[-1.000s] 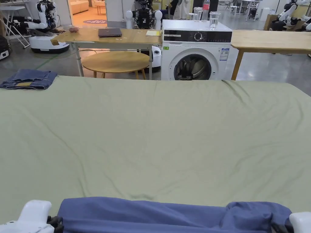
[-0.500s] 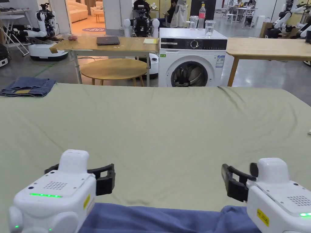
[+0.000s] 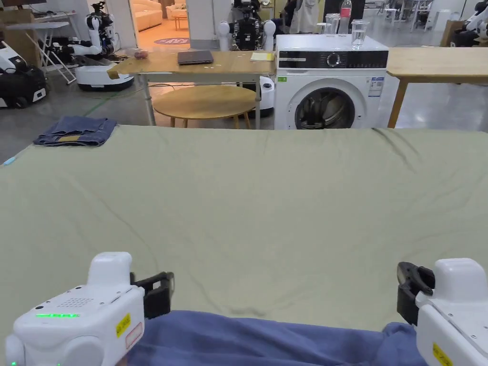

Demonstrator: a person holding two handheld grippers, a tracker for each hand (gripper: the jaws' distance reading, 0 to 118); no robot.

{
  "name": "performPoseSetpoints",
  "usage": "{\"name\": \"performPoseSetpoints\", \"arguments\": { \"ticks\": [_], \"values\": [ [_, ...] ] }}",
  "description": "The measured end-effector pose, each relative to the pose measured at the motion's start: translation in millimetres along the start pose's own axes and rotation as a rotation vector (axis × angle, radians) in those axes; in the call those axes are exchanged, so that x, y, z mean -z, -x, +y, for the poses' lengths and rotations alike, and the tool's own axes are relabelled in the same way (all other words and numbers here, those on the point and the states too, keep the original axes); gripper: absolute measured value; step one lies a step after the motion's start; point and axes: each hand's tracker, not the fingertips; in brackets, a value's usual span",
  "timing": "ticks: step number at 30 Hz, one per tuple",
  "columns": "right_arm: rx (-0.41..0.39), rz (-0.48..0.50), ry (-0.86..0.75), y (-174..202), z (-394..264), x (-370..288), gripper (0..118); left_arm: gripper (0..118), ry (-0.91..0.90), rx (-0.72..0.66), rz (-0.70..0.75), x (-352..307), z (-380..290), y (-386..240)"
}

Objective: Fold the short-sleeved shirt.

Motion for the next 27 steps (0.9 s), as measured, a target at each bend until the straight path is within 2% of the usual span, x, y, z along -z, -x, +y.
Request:
{"name": "performPoseSetpoints", "arguments": {
  "ticks": [1,2,7,11,14,17,18,19,20,21,22,24,25,27],
  "values": [
    [-0.002,0.003,0.007,1.7,-2.0,0.3,0,116,0.046,-0.043,0.006,-0.6,-4.2,12.9],
    [-0.003,0.008,0.018,3.7,-4.2,1.0,0,118,0.05,-0.091,0.003,-1.5,-12.6,30.1],
    [-0.006,0.022,0.052,18.1,-13.0,4.6,0,118,0.11,-0.425,-0.081,0.5,-55.0,105.8],
    [-0.004,0.03,0.07,24.8,-14.4,7.2,0,118,0.239,-0.778,-0.309,31.6,-102.0,145.5],
    [-0.005,0.036,0.075,27.3,-12.4,8.0,0,118,0.116,-0.818,-0.52,42.6,-112.4,135.6],
    [-0.008,0.046,0.075,29.0,-10.0,8.6,0,116,0.179,-0.989,-0.682,67.6,-110.9,121.2],
    [-0.008,0.046,0.073,29.8,-9.6,9.0,0,109,0.212,-1.024,-0.696,76.9,-113.1,115.5],
    [-0.007,0.048,0.073,30.1,-9.7,9.8,0,93,0.255,-1.061,-0.701,87.4,-117.1,108.6],
    [-0.004,0.049,0.074,30.6,-10.2,10.5,0,54,0.301,-1.067,-0.649,96.4,-121.6,102.4],
    [-0.002,0.049,0.074,31.1,-10.7,11.0,0,24,0.337,-1.027,-0.571,98.9,-122.3,97.2],
    [-0.001,0.049,0.078,31.6,-11.5,11.4,0,4,0.331,-0.938,-0.492,97.4,-120.1,94.9],
    [0.0,0.049,0.083,31.8,-13.2,10.6,0,0,0.255,-0.876,-0.507,84.1,-107.0,97.6],
    [-0.002,0.05,0.086,31.8,-15.0,10.5,0,0,0.216,-0.878,-0.451,75.8,-98.9,100.3],
    [-0.011,0.051,0.1,31.6,-18.8,11.9,0,0,0.112,-0.924,-0.428,64.8,-88.1,109.4]
  ]
}}
